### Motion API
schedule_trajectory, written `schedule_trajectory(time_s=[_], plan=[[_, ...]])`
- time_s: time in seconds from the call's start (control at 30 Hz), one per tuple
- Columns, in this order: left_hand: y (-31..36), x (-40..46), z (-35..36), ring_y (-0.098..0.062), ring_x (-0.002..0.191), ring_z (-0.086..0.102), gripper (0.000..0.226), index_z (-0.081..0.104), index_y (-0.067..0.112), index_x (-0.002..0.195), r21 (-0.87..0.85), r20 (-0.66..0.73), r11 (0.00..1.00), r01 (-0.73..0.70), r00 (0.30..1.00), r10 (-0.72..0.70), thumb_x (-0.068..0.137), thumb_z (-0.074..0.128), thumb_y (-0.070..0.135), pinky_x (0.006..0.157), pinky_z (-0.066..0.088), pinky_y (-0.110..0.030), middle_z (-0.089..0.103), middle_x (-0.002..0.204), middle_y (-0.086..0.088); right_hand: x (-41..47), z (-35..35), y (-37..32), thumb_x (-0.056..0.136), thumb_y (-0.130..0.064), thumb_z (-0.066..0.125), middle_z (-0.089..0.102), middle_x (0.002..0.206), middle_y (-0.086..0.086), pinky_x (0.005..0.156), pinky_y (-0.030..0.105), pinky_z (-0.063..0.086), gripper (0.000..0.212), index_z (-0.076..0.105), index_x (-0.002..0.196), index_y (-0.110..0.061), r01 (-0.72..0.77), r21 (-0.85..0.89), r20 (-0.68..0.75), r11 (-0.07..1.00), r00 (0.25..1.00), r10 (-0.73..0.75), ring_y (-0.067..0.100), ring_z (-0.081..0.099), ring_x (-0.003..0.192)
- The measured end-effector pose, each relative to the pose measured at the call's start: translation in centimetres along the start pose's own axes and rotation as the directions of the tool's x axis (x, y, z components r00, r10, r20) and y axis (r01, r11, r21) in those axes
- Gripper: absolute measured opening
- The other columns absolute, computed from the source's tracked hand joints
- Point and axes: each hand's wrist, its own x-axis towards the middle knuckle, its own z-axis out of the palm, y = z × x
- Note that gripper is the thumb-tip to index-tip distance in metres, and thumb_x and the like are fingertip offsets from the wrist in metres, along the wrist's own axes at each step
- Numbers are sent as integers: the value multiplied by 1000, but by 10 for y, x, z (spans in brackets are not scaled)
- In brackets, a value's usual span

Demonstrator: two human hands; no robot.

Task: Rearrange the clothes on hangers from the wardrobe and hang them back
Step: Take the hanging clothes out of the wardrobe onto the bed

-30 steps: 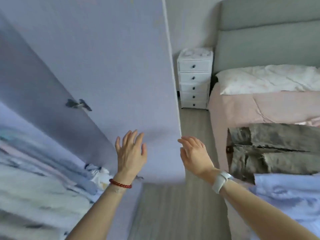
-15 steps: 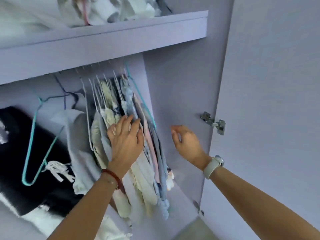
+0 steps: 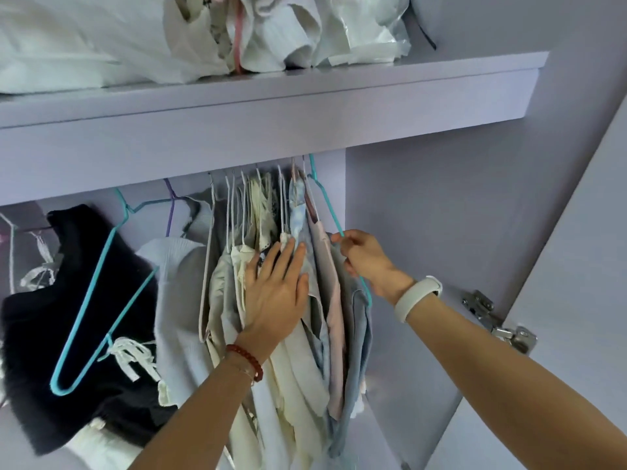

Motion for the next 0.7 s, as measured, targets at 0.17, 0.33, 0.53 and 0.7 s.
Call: schedule_trajectory(time_s=[0.17,0.33,0.53,0.7], plan=[[-4,-4,4,-25,123,50,50,45,9,136,-12,36,1000,6,999,-6,93,33,30,103,28,-46,47,139,-7,11,0,-1,90,0,42,47,65,4,35,10,30,25,61,106,0,35,-22,-153,999,987,-38,9,37,45],[-9,-4,1,-25,121,50,53,43,8,136,-26,53,999,25,998,-24,89,34,31,105,25,-45,47,140,-7,13,-12,0,90,1,40,54,77,3,41,7,32,27,63,105,3,138,92,-372,986,923,-95,6,39,54],[-6,-6,2,-26,124,48,60,40,6,138,-16,99,997,73,993,-71,85,34,33,105,23,-45,45,141,-7,9,-28,-1,90,-3,43,41,57,-1,51,23,31,23,65,96,0,217,116,-445,969,884,-145,11,32,52],[-5,-3,6,-25,124,47,60,39,7,138,-30,88,996,85,993,-82,85,34,34,106,22,-45,46,141,-7,14,-35,-10,91,-6,46,38,54,-3,56,25,34,23,62,75,-11,307,41,-444,951,858,-258,11,32,53]])
